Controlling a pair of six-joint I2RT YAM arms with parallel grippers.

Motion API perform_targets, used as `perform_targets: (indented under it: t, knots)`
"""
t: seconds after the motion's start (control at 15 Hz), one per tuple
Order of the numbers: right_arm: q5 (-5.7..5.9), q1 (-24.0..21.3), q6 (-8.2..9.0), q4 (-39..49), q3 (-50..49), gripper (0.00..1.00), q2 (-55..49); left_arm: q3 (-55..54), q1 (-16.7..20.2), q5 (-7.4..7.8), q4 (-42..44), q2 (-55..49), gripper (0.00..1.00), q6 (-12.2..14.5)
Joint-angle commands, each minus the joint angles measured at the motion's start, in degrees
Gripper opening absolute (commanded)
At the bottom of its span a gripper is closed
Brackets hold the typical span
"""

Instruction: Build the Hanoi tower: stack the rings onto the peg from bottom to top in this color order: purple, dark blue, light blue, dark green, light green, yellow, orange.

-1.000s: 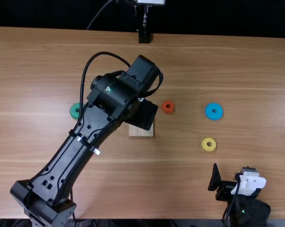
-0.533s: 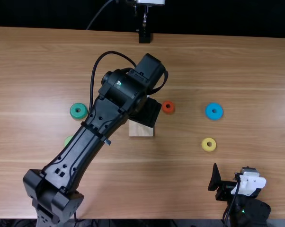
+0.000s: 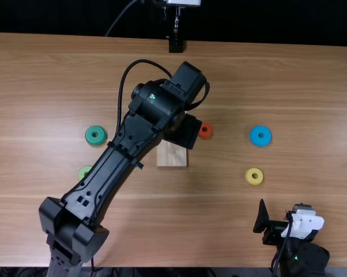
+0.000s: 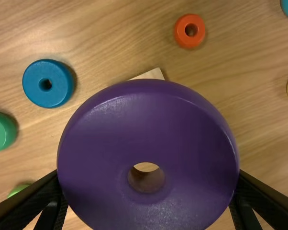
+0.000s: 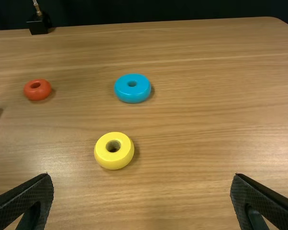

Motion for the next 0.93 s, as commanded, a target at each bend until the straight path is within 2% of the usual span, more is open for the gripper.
perform_targets:
  t: [0.0, 0.73, 0.87]
  knots:
    - [-0.01, -0.4, 0.0, -3.2, -6.1, 1.0, -0.7, 2.3, 0.4, 0.47, 0.1, 1.4, 0.14, -0.3]
    - [-0.01, -0.4, 0.0, -3.2, -6.1, 1.0, -0.7, 1.3, 1.9, 0.79, 0.1, 2.5, 0.16, -0.1]
    - [-0.01, -0.4, 0.0, -3.2, -6.1, 1.0, -0.7, 1.4, 1.9, 0.79, 0.1, 2.5, 0.21, -0.1]
